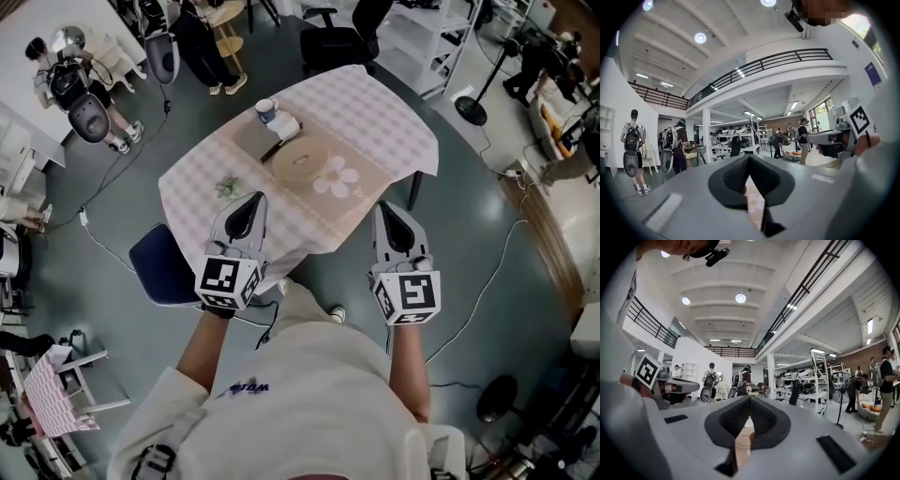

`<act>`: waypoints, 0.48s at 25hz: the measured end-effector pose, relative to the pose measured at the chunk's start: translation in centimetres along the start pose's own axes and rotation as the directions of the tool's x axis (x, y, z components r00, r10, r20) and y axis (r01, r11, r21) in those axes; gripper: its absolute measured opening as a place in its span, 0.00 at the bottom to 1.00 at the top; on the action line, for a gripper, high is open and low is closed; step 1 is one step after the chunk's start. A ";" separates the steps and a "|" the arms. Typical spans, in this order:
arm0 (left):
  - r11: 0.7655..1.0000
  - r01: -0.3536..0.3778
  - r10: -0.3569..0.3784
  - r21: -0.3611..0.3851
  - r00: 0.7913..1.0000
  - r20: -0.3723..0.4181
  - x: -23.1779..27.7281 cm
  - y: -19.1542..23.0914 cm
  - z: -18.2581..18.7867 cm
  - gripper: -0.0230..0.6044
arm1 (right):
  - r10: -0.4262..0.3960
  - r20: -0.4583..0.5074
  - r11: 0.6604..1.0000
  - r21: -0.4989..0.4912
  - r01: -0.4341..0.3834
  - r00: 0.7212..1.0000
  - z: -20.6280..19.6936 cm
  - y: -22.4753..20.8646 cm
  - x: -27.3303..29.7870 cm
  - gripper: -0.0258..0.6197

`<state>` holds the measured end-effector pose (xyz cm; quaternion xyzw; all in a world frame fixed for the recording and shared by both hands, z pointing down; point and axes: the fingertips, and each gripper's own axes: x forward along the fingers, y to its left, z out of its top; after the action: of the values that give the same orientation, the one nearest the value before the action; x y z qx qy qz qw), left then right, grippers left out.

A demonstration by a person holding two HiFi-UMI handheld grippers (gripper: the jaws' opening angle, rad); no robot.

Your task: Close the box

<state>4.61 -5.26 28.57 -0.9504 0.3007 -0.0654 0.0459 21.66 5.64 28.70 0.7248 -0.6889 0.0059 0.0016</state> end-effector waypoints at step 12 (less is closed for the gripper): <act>1.000 -0.018 0.018 0.000 1.000 -0.006 -0.7 0.5 -0.3 0.04 | 0.030 -0.034 0.999 -0.019 -0.030 0.999 -0.7 1.3 0.8 0.04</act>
<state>3.72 -5.27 28.77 -0.9474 0.3094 -0.0677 0.0454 20.36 4.83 29.40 0.7141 -0.6996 0.0116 0.0203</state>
